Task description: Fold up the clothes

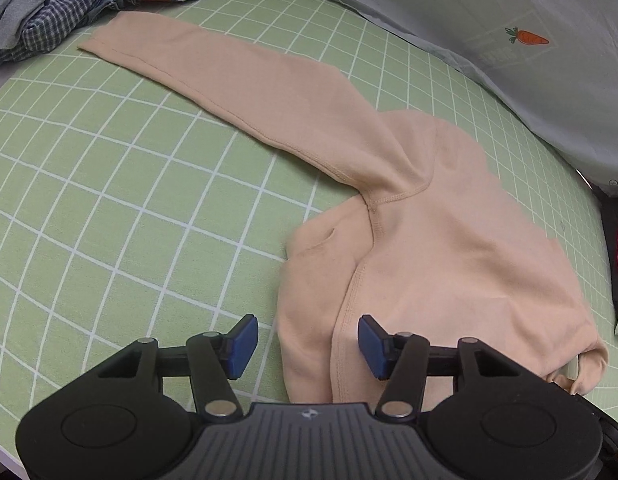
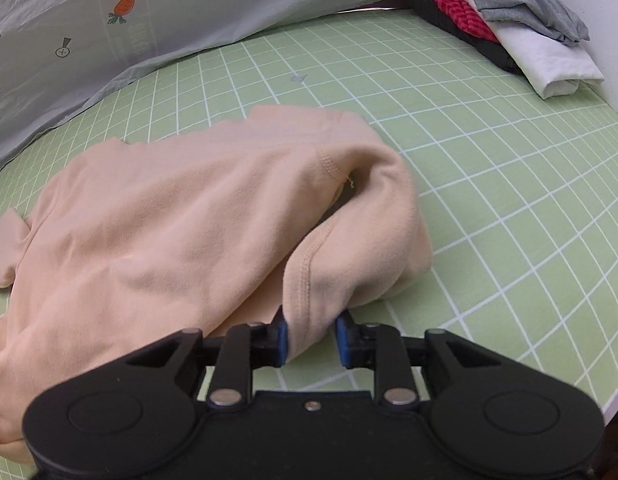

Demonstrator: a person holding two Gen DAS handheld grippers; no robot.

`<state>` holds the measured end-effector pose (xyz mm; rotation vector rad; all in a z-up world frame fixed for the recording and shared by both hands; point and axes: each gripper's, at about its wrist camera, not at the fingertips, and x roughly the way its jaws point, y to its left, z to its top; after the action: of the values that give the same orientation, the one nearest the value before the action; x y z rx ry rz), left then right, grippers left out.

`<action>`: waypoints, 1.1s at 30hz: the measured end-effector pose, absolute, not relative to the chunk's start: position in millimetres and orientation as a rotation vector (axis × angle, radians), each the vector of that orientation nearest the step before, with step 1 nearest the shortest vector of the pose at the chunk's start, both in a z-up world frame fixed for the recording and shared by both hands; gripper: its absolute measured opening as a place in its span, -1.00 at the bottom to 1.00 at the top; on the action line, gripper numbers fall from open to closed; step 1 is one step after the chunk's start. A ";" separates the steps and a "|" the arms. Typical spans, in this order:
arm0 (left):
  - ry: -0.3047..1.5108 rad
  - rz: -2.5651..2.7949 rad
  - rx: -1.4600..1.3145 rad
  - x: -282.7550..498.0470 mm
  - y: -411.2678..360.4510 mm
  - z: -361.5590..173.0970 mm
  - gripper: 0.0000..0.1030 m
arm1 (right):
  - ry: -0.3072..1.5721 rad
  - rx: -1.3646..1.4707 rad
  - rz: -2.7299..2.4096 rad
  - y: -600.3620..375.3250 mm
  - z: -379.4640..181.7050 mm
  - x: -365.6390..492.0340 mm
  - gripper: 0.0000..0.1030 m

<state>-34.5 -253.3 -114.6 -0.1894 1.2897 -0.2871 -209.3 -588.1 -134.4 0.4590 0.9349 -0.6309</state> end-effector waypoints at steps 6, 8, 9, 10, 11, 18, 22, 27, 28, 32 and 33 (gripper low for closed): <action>1.330 -0.326 -0.260 -17.6 -259.5 -133.9 -0.91 | 0.851 0.330 -0.684 -615.9 -114.4 -188.0 -0.81; 1.328 -0.332 -0.271 -17.3 -260.8 -136.3 -0.91 | 0.820 0.241 -0.716 -627.3 -103.8 -179.2 -0.82; 1.323 -0.326 -0.281 -17.4 -259.8 -136.2 -0.91 | 0.802 0.166 -0.738 -631.0 -96.6 -175.0 -0.84; 1.317 -0.316 -0.300 -17.3 -257.2 -135.4 -0.91 | 0.779 0.094 -0.754 -634.4 -88.8 -171.8 -0.85; 1.309 -0.302 -0.321 -17.3 -254.0 -134.7 -0.91 | 0.752 0.033 -0.769 -638.8 -80.1 -169.6 -0.87; 1.265 -0.211 -0.421 -18.3 -237.6 -128.3 -0.90 | 0.562 -0.444 -0.887 -658.1 -32.9 -154.1 -0.89; 1.236 -0.168 -0.311 -17.6 -250.4 -119.1 -0.80 | 0.872 -0.532 -0.781 -664.6 -71.1 -130.7 -0.51; 1.170 -0.171 -0.267 -8.4 -253.8 -99.8 0.01 | 0.961 -0.247 -0.656 -658.3 -95.2 -144.3 0.21; 1.161 -0.176 -0.257 -5.2 -255.2 -97.3 0.08 | 0.944 -0.150 -0.651 -657.8 -93.7 -147.7 0.35; 1.178 -0.190 -0.233 11.1 -266.8 -101.2 0.19 | 0.880 0.313 -0.625 -667.3 -102.6 -155.7 0.59; 1.187 -0.192 -0.230 15.1 -269.7 -103.4 0.19 | 0.866 0.413 -0.629 -670.3 -109.0 -157.2 0.59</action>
<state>15.1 -269.7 -103.4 -0.2302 1.1866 -0.1917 -157.2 -670.3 -109.0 0.4128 0.8664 -0.6288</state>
